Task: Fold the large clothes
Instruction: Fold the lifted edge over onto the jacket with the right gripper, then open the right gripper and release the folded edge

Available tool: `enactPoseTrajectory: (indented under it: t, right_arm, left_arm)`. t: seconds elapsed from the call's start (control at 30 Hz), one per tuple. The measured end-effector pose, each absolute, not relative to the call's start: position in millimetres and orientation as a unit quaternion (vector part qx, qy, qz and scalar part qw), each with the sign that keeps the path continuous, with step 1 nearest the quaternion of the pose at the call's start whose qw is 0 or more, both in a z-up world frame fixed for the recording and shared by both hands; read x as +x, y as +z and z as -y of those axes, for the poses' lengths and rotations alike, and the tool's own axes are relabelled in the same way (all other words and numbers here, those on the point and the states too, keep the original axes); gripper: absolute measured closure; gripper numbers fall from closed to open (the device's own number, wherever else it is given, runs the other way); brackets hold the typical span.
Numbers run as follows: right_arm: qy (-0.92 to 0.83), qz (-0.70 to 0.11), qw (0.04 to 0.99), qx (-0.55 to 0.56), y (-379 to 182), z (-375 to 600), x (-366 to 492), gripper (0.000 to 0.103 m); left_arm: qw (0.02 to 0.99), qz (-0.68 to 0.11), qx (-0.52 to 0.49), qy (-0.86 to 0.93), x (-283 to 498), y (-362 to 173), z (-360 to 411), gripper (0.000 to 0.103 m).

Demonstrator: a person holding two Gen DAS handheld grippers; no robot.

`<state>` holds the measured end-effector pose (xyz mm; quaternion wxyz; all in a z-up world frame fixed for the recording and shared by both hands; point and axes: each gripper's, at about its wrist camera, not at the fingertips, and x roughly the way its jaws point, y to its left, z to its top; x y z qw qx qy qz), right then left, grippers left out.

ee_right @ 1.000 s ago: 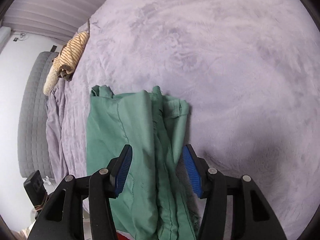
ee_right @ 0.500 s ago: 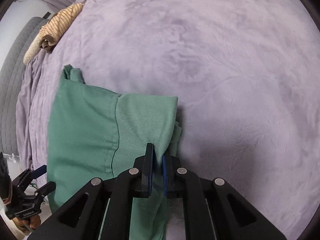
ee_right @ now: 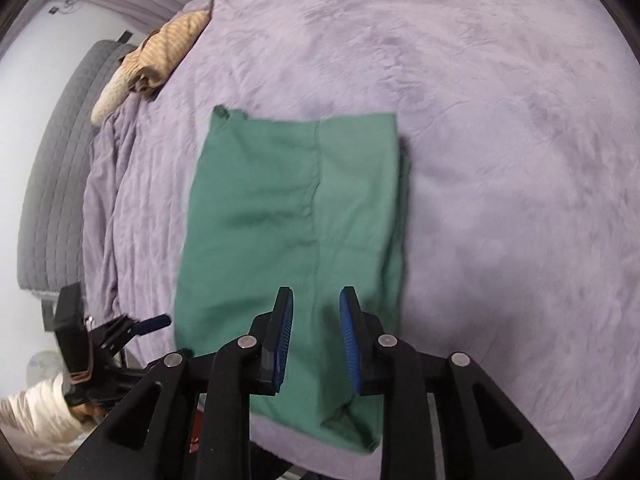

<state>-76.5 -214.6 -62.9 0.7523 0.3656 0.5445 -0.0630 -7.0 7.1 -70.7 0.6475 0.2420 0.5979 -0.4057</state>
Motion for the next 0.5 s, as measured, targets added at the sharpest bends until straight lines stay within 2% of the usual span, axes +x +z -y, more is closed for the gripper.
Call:
enactPoseTrajectory:
  t: [0.13,0.2,0.3,0.5]
  right_arm:
    - [-0.071,-0.601,0.732,0.312,-84,172,-98,0.078]
    - [-0.104,-0.622,0.715,0.302,-105,171,-112,0.078]
    - [-0.132,-0.626,0.681,0.355,-135,183,-133,0.078]
    - [-0.142,-0.624,0.674,0.369,-135,186,-138,0.075]
  left_arm:
    - [0.656,-0.616,0.214,-0.380,-5,-80,-16,0.022]
    - [0.655,-0.624,0.204,-0.375,-3,-80,-17,0.022]
    - [0.655,-0.622,0.208,-0.375,-6,-76,-15,0.022]
    - [0.661,-0.622,0.210,-0.363,-5,-67,-11,0.022]
